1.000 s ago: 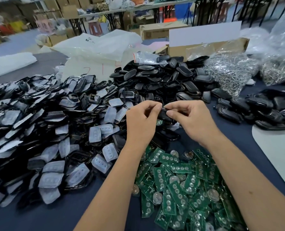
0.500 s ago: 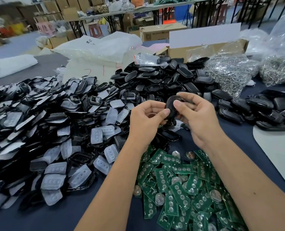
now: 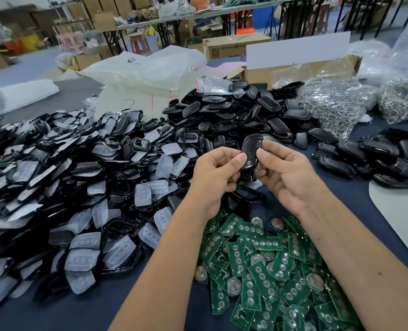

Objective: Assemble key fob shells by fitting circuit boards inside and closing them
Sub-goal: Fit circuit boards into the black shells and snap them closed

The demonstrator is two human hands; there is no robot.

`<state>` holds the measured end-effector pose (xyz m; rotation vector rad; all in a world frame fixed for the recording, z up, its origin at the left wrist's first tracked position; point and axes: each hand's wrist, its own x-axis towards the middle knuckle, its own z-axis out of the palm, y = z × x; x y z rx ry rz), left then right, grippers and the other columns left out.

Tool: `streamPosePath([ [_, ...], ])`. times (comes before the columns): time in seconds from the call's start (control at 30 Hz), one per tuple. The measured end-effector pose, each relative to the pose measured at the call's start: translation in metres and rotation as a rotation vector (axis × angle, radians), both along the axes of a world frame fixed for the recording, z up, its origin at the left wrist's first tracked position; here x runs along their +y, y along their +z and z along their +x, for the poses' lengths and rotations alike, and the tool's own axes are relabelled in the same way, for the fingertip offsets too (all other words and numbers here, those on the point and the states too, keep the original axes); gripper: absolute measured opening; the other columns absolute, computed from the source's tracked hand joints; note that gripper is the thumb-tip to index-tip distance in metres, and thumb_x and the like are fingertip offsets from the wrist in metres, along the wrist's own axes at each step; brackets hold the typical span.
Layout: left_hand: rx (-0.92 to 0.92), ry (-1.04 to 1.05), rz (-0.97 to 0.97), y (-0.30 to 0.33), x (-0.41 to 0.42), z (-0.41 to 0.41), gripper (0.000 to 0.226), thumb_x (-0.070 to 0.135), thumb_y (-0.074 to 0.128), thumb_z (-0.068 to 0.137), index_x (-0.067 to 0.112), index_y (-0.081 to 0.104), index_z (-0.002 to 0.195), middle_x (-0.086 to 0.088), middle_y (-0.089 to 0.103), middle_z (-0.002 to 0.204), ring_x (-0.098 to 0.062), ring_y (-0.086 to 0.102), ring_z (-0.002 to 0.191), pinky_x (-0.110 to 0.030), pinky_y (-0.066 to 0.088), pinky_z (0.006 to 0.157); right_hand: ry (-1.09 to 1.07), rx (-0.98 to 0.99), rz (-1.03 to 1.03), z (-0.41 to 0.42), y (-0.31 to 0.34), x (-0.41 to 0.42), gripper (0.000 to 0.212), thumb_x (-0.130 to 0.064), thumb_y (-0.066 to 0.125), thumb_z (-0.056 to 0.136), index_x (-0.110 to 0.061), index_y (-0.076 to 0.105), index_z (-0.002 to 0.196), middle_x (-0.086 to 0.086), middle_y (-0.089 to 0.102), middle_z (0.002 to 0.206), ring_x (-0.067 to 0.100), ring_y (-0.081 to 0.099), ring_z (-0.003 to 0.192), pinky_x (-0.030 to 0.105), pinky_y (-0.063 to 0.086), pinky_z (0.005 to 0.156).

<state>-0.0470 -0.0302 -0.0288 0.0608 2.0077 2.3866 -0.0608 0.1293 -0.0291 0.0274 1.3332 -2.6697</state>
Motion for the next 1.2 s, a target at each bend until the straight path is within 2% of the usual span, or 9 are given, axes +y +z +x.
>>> streamPosePath([
  [0.17,-0.097,-0.084,0.161,0.007,-0.003,0.003,0.014,0.006,0.068,0.097,0.005,0.072,0.110,-0.006,0.068,0.090,-0.006,0.057,0.063,-0.016,0.040,0.048,0.017,0.100,0.051,0.000,0.005,0.003,0.019,-0.006,0.077,0.071,-0.020,0.083,0.082,0.004,0.076,0.079,0.012,0.063,0.061,0.020,0.052,0.058],
  [0.37,-0.052,-0.004,-0.007,0.008,-0.004,0.004,0.017,0.005,0.067,0.096,0.019,0.070,0.086,-0.001,0.071,0.084,-0.008,0.062,0.072,-0.022,0.051,0.060,-0.064,0.113,0.240,0.001,0.004,0.000,0.031,-0.016,0.083,0.065,-0.014,0.076,0.095,0.001,0.077,0.076,0.011,0.065,0.063,0.020,0.053,0.061],
  [0.5,-0.069,0.014,0.015,0.009,-0.002,0.005,0.016,0.011,0.067,0.099,0.016,0.070,0.083,-0.006,0.070,0.087,-0.012,0.065,0.075,-0.025,0.056,0.066,-0.031,0.054,0.155,0.001,0.002,-0.004,0.030,-0.010,0.080,0.067,-0.012,0.076,0.097,0.003,0.079,0.083,0.010,0.068,0.066,0.018,0.053,0.059],
  [0.67,-0.070,-0.035,-0.007,0.011,-0.003,0.004,0.013,0.018,0.065,0.101,0.017,0.070,0.089,-0.008,0.066,0.091,-0.012,0.057,0.074,-0.024,0.049,0.066,0.017,0.052,0.008,0.000,0.001,-0.007,0.017,-0.005,0.074,0.071,-0.018,0.083,0.077,0.007,0.076,0.087,0.016,0.065,0.074,0.020,0.051,0.056],
  [0.83,-0.008,0.015,-0.001,0.010,-0.001,0.004,0.019,0.017,0.067,0.100,0.019,0.067,0.081,-0.010,0.056,0.082,-0.009,0.049,0.062,-0.022,0.044,0.060,-0.026,0.116,0.037,0.001,0.000,-0.007,0.018,-0.009,0.077,0.073,-0.017,0.081,0.089,0.009,0.073,0.089,0.017,0.064,0.076,0.021,0.055,0.063],
  [0.9,0.099,0.101,-0.081,0.007,-0.001,0.002,0.018,0.013,0.067,0.099,0.014,0.064,0.082,-0.009,0.053,0.076,-0.010,0.044,0.062,-0.023,0.042,0.061,-0.079,0.134,0.174,0.000,-0.003,-0.008,0.018,-0.011,0.080,0.079,-0.017,0.079,0.096,0.004,0.076,0.086,0.015,0.065,0.076,0.023,0.056,0.068],
  [1.0,0.316,0.219,-0.398,0.002,0.001,-0.001,0.019,0.009,0.071,0.094,0.012,0.059,0.080,0.000,0.053,0.071,-0.010,0.045,0.066,-0.027,0.043,0.067,-0.171,0.168,0.356,0.000,-0.007,-0.011,0.010,-0.015,0.082,0.087,-0.018,0.081,0.096,0.002,0.077,0.084,0.016,0.065,0.076,0.029,0.057,0.075],
  [1.1,0.444,0.296,-0.630,-0.002,0.006,-0.001,0.020,0.006,0.071,0.089,0.015,0.058,0.077,0.009,0.054,0.067,-0.010,0.049,0.065,-0.031,0.047,0.062,-0.172,0.222,0.381,0.003,-0.007,-0.014,0.008,-0.018,0.085,0.085,-0.024,0.084,0.090,0.003,0.080,0.090,0.015,0.073,0.084,0.027,0.059,0.080],
  [1.2,0.534,0.315,-0.732,-0.004,0.008,-0.001,0.016,0.005,0.074,0.086,0.013,0.063,0.079,0.006,0.058,0.072,-0.018,0.054,0.072,-0.039,0.050,0.066,-0.189,0.220,0.369,0.004,-0.007,-0.015,0.020,-0.014,0.086,0.083,-0.017,0.081,0.102,0.008,0.081,0.099,0.022,0.078,0.097,0.028,0.060,0.085],
])
